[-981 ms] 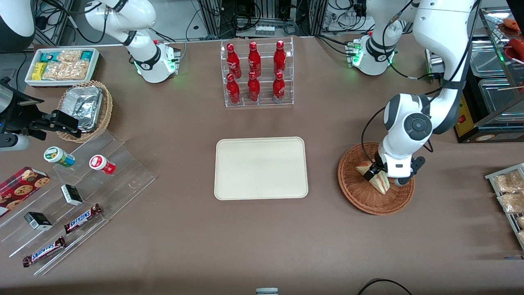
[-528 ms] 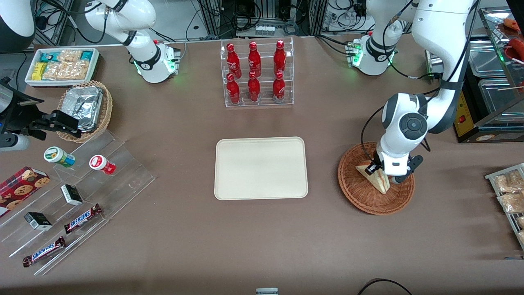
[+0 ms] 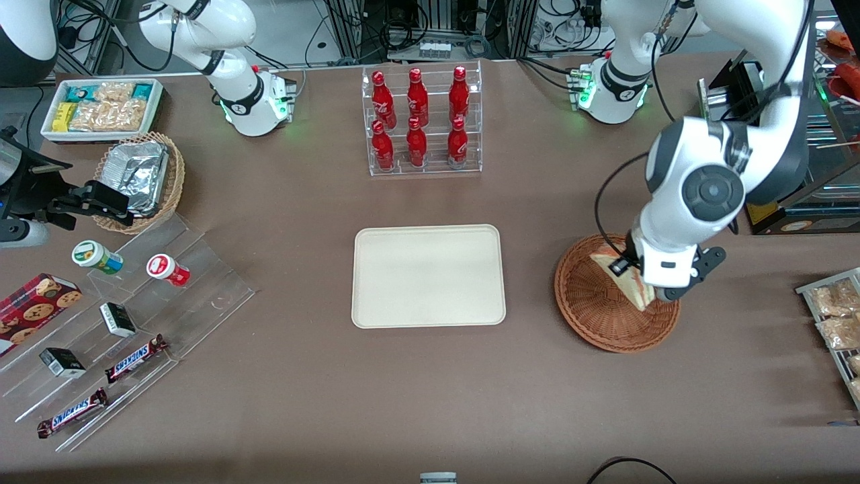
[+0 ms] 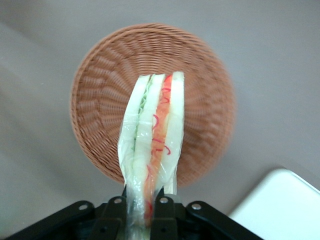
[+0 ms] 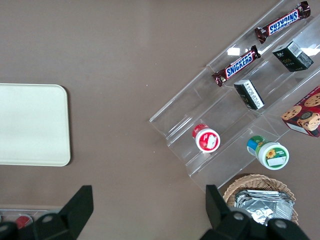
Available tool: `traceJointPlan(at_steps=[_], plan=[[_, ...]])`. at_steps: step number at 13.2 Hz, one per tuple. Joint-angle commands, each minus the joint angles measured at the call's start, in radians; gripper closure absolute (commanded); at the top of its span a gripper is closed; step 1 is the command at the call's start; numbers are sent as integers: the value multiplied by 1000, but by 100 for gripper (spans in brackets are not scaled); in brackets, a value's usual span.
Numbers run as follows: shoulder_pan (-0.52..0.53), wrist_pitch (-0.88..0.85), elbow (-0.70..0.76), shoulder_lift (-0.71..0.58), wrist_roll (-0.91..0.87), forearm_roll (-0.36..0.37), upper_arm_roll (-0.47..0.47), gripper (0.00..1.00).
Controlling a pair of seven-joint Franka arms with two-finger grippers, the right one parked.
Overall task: Place sandwich from basket to tray
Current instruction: 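Carry the sandwich with the left gripper over the white tray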
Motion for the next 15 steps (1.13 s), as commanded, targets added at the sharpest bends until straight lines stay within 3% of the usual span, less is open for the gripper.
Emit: traceJointPlan(at_steps=[1,5,7,11,15], plan=[[-10,-21,88,55,-47,-14,-95,100],[-10,-11,270,210,-46,-3,-220,100],[-58,-9,352,309,-52,84,-270,100],[-178,75,438,457,-69,145,-268,100],[-244,146,439,534,-69,152,-265,100]])
